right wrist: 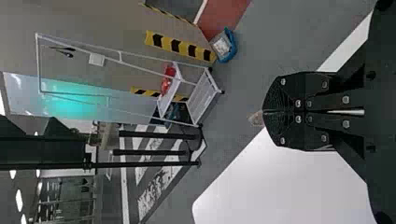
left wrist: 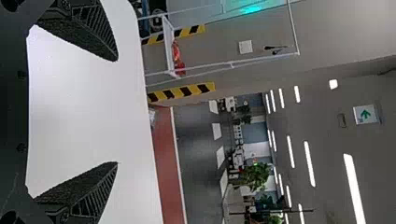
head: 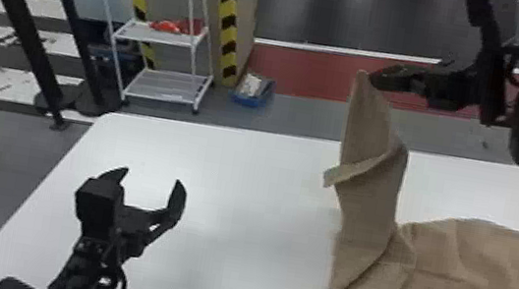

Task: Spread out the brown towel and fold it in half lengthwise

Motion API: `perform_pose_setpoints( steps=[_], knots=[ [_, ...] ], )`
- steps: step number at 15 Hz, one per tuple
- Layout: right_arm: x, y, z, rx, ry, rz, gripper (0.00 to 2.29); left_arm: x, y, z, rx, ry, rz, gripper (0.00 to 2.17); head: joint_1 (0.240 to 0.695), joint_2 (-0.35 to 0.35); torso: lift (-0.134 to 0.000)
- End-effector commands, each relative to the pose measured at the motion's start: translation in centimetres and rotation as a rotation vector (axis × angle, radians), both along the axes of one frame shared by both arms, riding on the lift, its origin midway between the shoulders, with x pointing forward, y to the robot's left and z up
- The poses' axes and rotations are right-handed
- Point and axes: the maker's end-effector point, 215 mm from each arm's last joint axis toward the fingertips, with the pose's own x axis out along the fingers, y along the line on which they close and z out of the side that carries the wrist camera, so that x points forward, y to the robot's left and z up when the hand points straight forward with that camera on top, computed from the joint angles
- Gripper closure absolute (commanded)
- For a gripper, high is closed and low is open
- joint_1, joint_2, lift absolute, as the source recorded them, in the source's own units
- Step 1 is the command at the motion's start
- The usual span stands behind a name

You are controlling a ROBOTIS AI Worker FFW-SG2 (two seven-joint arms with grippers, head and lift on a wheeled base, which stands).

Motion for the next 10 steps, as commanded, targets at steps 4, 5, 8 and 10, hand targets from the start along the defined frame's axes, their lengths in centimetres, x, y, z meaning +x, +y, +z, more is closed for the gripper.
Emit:
perform_pose_setpoints(
  steps=[4,5,8,10],
  knots=[
    [0.5,6.2,1.1,-0.015,-0.004,0.074,1.54,-0.2,1.9,0.2,-0.002,-0.005,0.029,0.09,0.569,0.241,-0.125],
    [0.5,6.8,0.8,-0.035,-0.004,0.083,1.54,-0.1,1.9,0.4,0.001,-0.01,0.027,0.09,0.566,0.252,-0.125],
    [1.3,7.3,1.6,-0.049,-0.008,0.08,1.54,-0.2,1.7,0.4,-0.001,-0.009,0.024,0.09,0.565,0.275,-0.125],
    [1.9,7.1,1.1,-0.049,-0.009,0.057,1.54,-0.3,1.6,0.3,-0.002,-0.007,0.023,0.09,0.561,0.278,-0.125]
  ],
)
